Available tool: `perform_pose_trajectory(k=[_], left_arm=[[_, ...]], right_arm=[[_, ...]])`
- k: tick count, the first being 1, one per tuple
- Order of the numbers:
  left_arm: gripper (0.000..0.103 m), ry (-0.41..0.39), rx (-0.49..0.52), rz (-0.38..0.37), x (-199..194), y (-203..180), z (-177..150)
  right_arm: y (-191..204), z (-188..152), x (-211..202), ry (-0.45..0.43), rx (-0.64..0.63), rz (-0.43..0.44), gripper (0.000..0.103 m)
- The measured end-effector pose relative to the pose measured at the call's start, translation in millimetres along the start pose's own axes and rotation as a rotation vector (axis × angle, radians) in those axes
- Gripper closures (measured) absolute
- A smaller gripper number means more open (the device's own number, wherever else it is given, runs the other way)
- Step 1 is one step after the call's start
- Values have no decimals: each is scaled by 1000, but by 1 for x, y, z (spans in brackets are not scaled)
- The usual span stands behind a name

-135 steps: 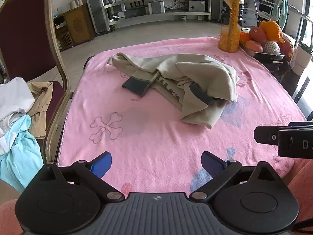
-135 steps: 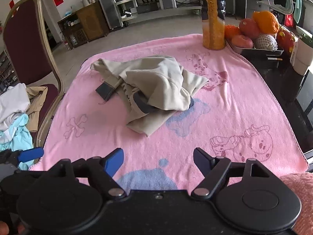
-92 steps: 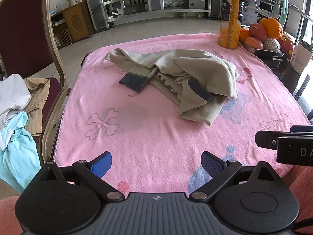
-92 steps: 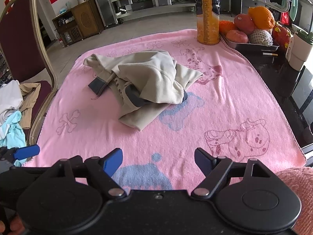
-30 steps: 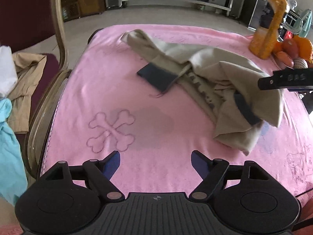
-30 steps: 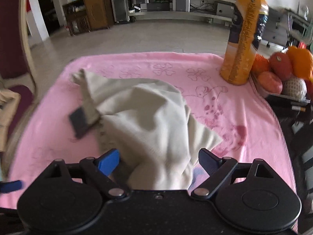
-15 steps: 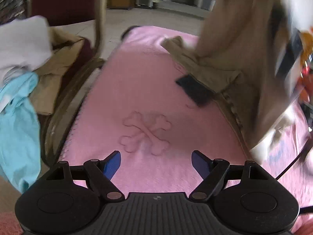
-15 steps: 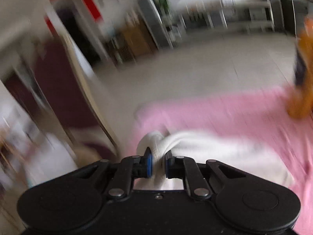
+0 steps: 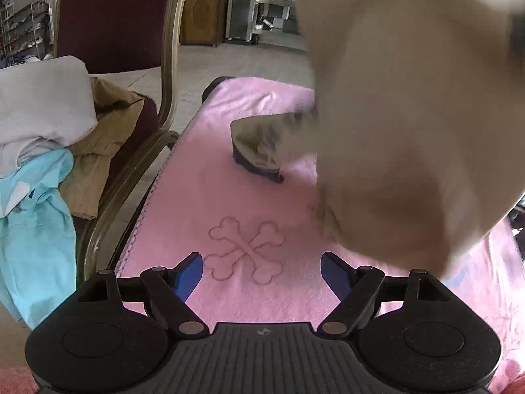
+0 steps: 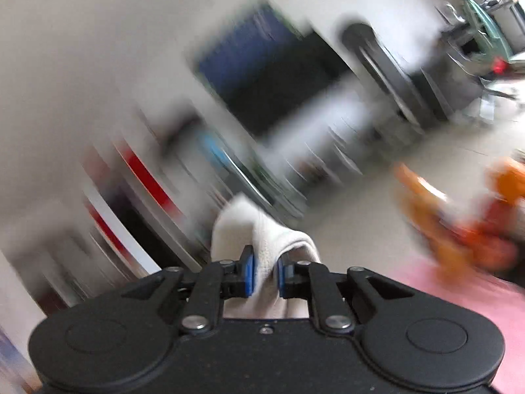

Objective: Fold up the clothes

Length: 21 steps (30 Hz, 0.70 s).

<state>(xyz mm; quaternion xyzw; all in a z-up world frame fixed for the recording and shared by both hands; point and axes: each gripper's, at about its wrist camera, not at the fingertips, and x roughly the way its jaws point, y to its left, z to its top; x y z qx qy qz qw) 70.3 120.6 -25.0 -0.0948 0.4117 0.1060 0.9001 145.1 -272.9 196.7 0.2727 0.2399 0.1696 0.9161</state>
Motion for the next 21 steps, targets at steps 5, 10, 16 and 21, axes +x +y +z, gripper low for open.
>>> perform_pose_trajectory(k=[5, 10, 16, 21], left_arm=[[25, 40, 85, 12, 3, -22, -16], [25, 68, 130, -41, -1, -42, -23], [38, 27, 168, -79, -9, -53, -26], [47, 10, 109, -85, 0, -50, -10]], right_arm=[[-127, -119, 42, 413, 38, -469, 78], [-145, -147, 42, 418, 105, -350, 62], [-107, -143, 65, 395, 78, -151, 60], [-96, -160, 90, 445, 128, 4, 60]])
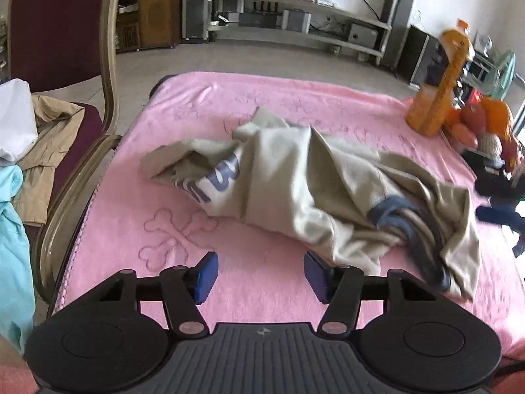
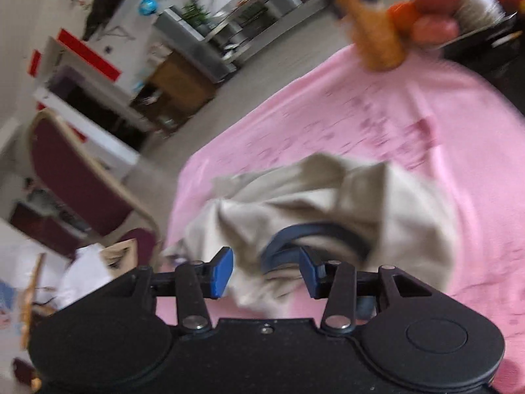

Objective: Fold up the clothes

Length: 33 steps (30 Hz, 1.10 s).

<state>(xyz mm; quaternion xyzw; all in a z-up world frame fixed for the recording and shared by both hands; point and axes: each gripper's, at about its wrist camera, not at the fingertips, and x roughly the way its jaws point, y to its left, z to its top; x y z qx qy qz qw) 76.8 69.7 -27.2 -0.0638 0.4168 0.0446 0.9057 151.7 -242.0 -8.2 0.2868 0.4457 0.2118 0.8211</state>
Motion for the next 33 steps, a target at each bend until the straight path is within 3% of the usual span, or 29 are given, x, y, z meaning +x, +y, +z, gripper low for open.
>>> perform_pose_trajectory(k=[2, 7, 11, 17, 20, 21, 22, 28, 33], left_arm=[[46, 5, -14, 25, 5, 0, 11], [40, 17, -22, 91, 18, 0, 31], [39, 37, -50, 83, 27, 15, 23], [40, 89, -105, 101, 40, 32, 17], [40, 87, -97, 100, 39, 32, 17], [40, 84, -95, 99, 39, 32, 17], [40, 80, -94, 98, 38, 31, 17], [39, 33, -92, 64, 7, 29, 13], [34, -2, -102, 5, -36, 38, -8]], right_arm=[[8, 3, 12, 16, -46, -13, 60], [47, 10, 67, 59, -326, -124, 57], [81, -8, 108, 18, -613, -217, 50], [117, -43, 167, -47, -972, -378, 50], [118, -54, 187, -46, -1070, -459, 60], [118, -57, 190, -55, -1094, -494, 81], [119, -58, 188, -68, -1099, -520, 97], [137, -61, 106, -171, -1020, -449, 99], [146, -104, 36, -157, -1065, -391, 99]])
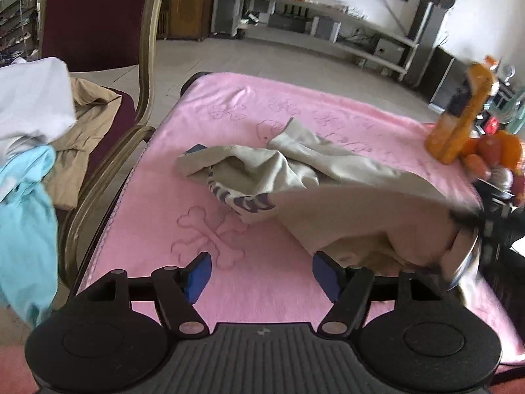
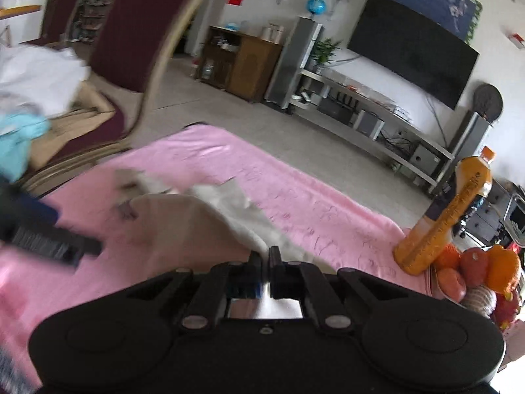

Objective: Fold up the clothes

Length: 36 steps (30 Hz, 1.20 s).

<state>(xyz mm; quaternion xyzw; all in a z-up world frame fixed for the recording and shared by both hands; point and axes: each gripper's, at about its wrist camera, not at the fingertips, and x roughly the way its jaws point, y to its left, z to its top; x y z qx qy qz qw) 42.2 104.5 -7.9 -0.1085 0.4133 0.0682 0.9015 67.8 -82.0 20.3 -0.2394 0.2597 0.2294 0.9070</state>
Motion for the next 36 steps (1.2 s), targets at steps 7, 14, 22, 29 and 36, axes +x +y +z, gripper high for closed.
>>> perform_pose_trajectory(k=[7, 14, 22, 29, 36], left_arm=[[35, 128, 4, 13, -7, 21, -52], [38, 191, -111, -52, 14, 33, -55], [45, 215, -387, -229, 46, 41, -41], [54, 266, -539, -321, 79, 42, -46], [72, 260, -636, -418, 96, 37, -49]], right_arm=[[76, -68, -36, 62, -245, 103, 99], [63, -86, -38, 169, -182, 216, 82], [-66, -106, -33, 66, 577, 323, 59], [-110, -136, -14, 69, 938, 370, 59], [-125, -152, -6, 45, 1080, 316, 58]])
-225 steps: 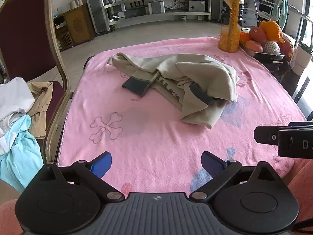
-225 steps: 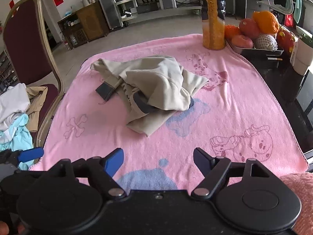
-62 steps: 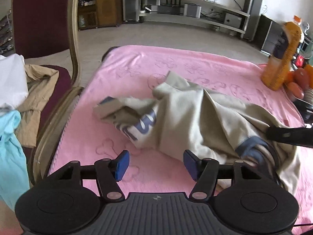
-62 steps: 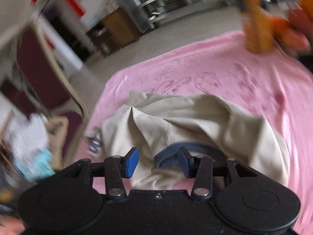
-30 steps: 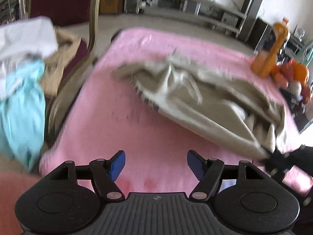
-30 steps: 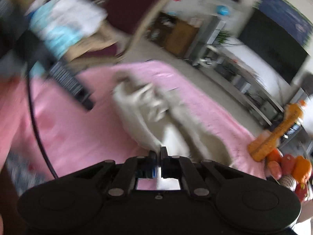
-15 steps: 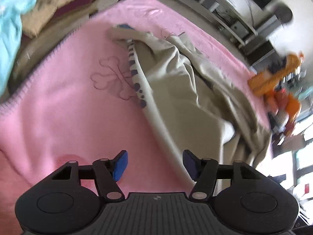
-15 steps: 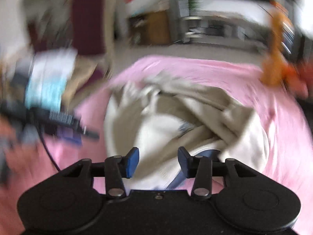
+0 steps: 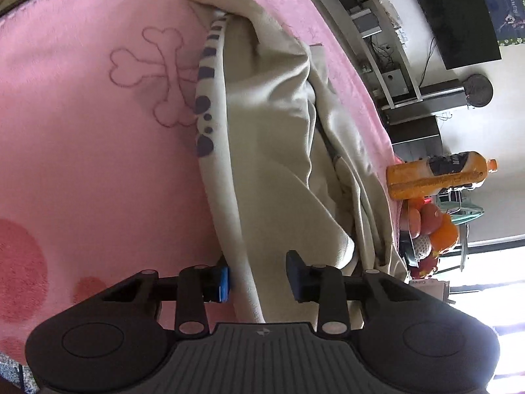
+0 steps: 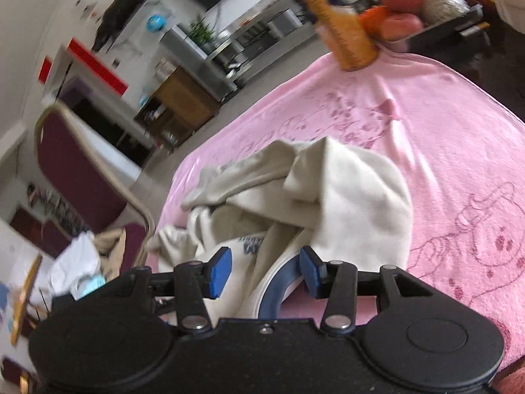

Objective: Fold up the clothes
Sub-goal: 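Grasp the sweatshirt hem with the left gripper while the right gripper grasps another edge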

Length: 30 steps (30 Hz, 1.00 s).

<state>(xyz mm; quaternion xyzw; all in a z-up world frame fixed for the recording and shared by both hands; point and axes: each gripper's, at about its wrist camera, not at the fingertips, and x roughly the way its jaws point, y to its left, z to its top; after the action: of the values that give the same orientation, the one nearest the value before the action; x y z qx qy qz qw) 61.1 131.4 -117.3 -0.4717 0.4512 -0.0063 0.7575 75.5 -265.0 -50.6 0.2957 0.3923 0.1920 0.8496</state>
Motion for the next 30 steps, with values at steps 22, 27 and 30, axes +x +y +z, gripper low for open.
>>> perform_pose_trajectory(k=[22, 27, 30], left_arm=[[103, -376, 268, 174, -64, -29, 22], [103, -389, 362, 207, -65, -35, 15], [103, -398, 384, 232, -70, -31, 15]], right_arm=[[-5, -1, 17, -14, -92, -262, 43], [37, -29, 42, 47, -424, -292, 32], [54, -46, 63, 96, -632, -427, 40]])
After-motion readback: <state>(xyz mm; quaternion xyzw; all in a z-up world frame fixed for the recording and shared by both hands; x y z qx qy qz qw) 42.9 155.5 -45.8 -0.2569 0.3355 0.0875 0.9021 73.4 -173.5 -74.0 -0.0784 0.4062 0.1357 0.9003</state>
